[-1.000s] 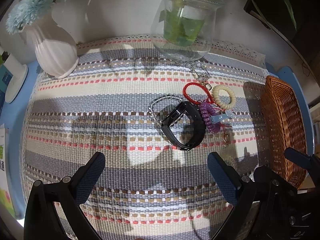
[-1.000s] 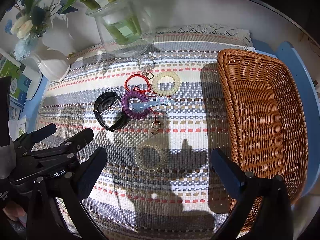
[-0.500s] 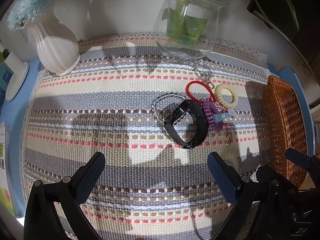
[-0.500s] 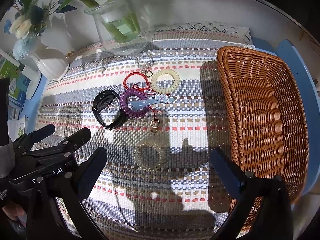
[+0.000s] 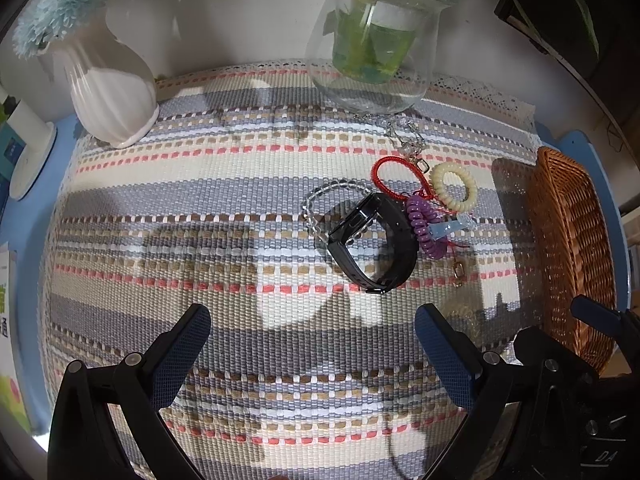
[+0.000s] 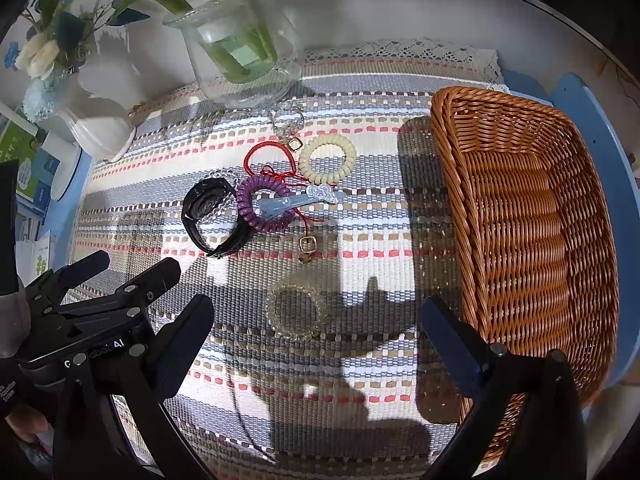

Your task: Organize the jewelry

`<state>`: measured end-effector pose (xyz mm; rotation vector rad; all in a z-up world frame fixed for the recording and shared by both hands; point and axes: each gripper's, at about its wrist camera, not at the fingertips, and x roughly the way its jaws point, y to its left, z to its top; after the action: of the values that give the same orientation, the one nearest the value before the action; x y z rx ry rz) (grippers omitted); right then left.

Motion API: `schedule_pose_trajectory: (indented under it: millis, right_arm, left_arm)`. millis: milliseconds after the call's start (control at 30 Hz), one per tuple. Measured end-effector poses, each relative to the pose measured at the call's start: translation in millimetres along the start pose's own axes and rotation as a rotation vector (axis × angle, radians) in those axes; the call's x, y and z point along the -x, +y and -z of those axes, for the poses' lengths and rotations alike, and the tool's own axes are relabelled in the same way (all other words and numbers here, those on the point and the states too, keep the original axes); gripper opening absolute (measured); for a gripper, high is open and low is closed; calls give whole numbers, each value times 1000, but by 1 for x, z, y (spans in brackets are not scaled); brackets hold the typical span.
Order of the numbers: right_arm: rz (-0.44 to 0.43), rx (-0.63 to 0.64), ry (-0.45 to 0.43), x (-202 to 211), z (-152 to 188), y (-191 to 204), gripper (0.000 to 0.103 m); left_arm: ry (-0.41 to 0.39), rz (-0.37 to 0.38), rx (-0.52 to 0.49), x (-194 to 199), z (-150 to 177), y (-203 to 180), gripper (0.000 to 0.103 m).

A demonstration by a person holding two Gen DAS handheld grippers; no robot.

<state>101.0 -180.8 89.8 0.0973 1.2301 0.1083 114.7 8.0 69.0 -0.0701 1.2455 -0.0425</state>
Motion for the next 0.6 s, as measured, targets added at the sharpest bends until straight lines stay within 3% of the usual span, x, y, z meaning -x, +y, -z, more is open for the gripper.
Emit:
schedule_pose_trajectory:
  millis: [600]
  right_arm:
    - [-39, -16, 39, -8, -3, -3, 103]
  left_arm:
    - [26, 17, 25, -10, 1, 2, 101]
